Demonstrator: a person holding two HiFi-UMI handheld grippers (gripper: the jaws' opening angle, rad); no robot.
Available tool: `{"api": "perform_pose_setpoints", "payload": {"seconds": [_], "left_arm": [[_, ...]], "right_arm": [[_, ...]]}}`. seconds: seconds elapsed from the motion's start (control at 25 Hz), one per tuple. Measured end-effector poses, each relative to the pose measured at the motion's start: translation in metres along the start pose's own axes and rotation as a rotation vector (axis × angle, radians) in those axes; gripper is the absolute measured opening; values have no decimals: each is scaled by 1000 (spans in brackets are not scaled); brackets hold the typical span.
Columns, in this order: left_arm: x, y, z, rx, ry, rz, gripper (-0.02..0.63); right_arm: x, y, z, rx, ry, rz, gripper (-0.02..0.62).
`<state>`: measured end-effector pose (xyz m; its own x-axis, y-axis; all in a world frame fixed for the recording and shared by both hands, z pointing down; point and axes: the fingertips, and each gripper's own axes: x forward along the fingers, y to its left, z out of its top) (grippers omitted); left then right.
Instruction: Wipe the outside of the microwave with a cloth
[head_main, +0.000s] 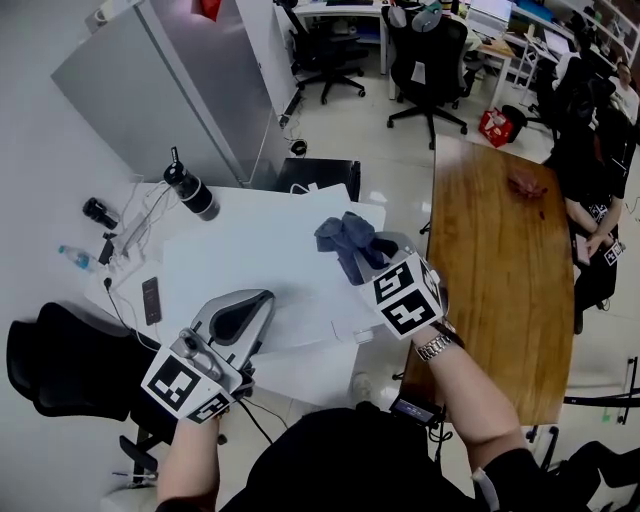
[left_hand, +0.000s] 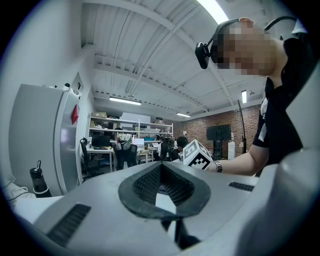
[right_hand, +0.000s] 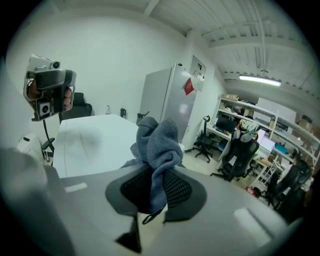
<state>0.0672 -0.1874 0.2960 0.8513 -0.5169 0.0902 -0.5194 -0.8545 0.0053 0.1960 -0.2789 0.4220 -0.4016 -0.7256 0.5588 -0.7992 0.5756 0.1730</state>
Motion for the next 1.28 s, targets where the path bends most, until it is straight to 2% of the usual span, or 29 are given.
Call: {"api": "perform_pose_setpoints", "payload": {"seconds": [0.6, 1.28], "left_arm": [[35, -15, -5, -13, 29, 35, 5], [55, -21, -21, -32, 82, 20, 5]], "right_arm": [[-2, -39, -30, 89, -70, 0, 63], [54, -28, -124, 206, 53, 55, 61]]}}
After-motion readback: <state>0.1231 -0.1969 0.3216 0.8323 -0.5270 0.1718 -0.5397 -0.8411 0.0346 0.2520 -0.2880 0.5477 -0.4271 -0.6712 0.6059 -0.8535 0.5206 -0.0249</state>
